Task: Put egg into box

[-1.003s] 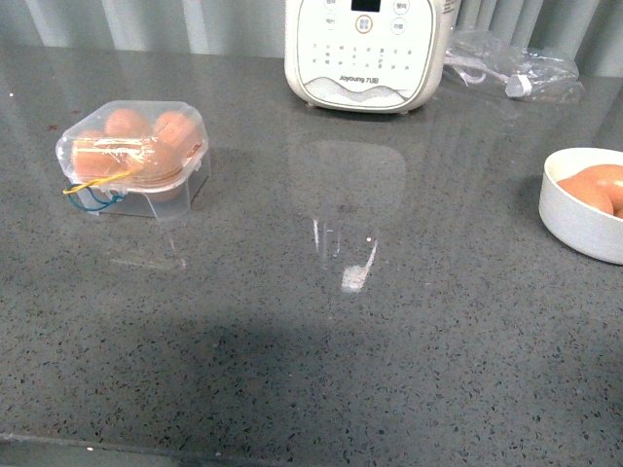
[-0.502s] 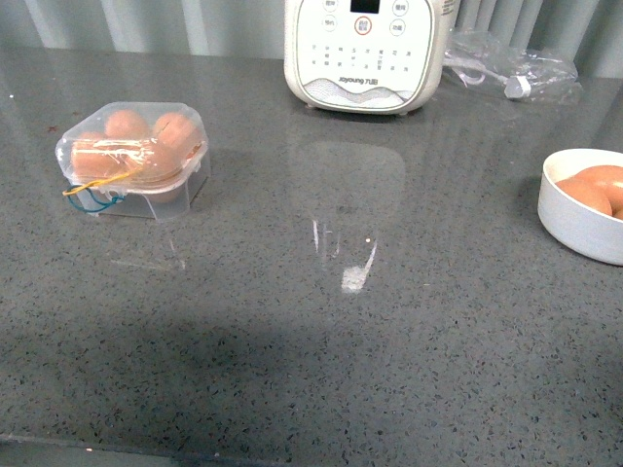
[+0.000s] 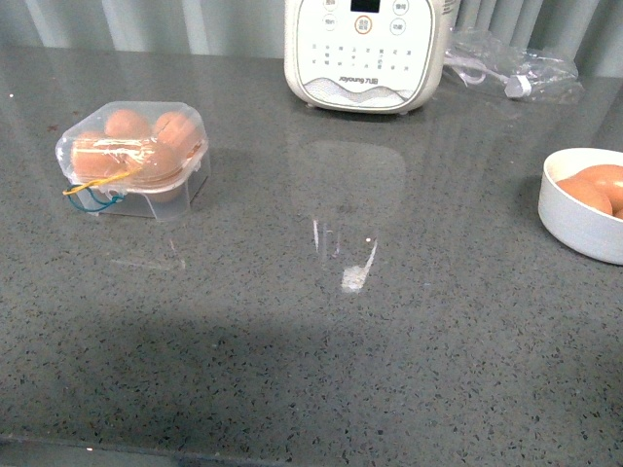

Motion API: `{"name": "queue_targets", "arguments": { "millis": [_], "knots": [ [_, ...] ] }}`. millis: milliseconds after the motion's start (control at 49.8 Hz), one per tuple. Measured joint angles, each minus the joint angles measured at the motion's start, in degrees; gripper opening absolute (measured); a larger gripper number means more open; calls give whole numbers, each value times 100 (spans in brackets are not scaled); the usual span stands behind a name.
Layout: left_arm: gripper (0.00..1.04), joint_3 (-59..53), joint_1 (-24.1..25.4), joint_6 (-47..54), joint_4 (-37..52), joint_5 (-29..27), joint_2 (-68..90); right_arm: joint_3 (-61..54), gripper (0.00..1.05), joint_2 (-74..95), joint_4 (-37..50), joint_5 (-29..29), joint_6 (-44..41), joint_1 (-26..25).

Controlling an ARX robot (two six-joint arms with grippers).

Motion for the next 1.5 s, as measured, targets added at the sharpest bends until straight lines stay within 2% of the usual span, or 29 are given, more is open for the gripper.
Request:
{"name": "queue_targets", "arguments": {
  "millis": [662, 762, 1103, 1384, 1505],
  "knots": [
    [4, -219, 0, -15, -693, 0, -1106, 0, 97, 0, 0, -2, 0, 0],
    [4, -219, 0, -17, -1670, 0, -1915, 0, 97, 0, 0, 2, 0, 0],
    [4, -219, 0, -17, -1720, -2, -2100, 0, 97, 0, 0, 0, 0, 0],
    [45, -219, 0, -22, -1722, 0, -2100, 0, 97, 0, 0, 0, -2, 0],
    [70, -219, 0, -20, -1722, 0, -2100, 0, 97, 0, 0, 2, 0, 0]
  ]
}}
